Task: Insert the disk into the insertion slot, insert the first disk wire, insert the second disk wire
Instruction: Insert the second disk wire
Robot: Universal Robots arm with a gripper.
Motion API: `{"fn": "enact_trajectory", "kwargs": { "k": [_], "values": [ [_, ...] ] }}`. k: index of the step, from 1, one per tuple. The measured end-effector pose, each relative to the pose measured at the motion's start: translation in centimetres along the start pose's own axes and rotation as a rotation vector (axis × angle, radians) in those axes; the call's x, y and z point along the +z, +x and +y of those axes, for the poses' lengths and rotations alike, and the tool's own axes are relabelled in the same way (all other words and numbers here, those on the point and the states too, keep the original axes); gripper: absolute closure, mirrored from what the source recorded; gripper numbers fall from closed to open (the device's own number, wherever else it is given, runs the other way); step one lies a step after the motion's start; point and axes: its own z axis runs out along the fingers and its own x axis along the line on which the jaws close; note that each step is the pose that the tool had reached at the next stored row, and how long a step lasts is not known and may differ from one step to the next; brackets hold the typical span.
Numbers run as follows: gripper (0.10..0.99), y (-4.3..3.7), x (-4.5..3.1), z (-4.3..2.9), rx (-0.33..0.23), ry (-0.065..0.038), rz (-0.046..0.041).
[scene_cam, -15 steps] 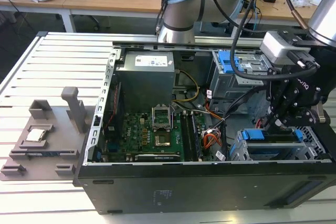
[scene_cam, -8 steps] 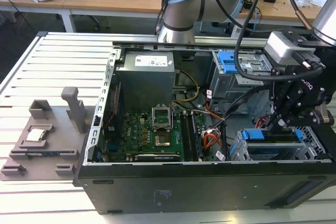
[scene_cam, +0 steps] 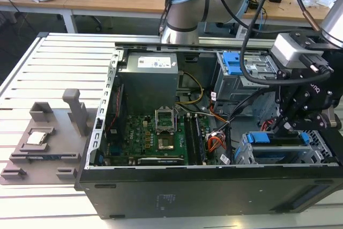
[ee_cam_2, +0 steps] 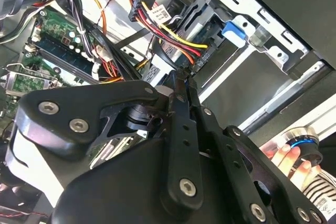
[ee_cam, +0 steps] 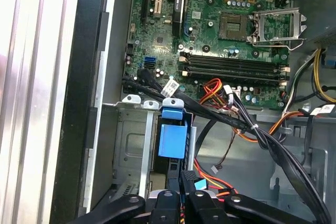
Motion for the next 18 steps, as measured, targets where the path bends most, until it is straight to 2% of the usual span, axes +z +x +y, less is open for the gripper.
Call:
{"fn": "enact_trajectory", "kwargs": {
  "k": [8,13,18],
  "values": [
    [0.945,0.12,0.16,-0.17,-0.001,0.000,-0.0110],
    [0.945,0.45,0.34,-0.18,-0.001,0.000,-0.0145],
    [0.945,0.53,0.49,-0.18,-0.001,0.000,-0.0142]
  ]
}}
